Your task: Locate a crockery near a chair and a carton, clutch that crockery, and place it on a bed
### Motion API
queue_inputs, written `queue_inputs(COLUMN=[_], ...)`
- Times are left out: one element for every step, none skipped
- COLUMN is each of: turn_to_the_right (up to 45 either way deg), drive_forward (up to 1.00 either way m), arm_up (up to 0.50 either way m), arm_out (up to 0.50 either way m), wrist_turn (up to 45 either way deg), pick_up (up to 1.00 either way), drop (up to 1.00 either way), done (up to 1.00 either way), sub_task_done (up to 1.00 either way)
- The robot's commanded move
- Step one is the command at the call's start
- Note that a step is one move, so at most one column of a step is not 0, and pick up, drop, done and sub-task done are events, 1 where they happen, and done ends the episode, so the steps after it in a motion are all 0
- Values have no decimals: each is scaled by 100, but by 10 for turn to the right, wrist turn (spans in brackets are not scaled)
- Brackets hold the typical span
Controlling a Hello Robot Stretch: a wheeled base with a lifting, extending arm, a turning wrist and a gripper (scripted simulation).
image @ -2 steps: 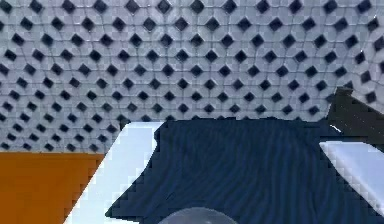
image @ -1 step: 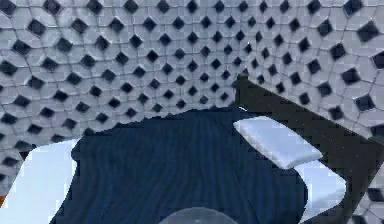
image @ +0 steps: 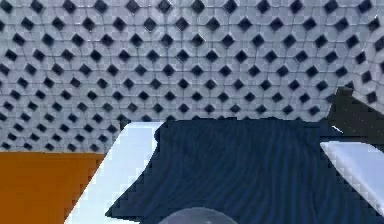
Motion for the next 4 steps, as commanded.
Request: queue_inputs(turn_to_the_right=[300, -360, 270, -330], drive_forward=[0, 0, 0, 0], arm_up=[0, 0, 0, 0], arm_out=[0, 0, 0, 0], wrist_turn=[0, 0, 0, 0], pick_up=[0, 0, 0, 0], drop=[0, 0, 0, 0], done=[0, 0, 0, 0], sub_task_done=[0, 0, 0, 0])
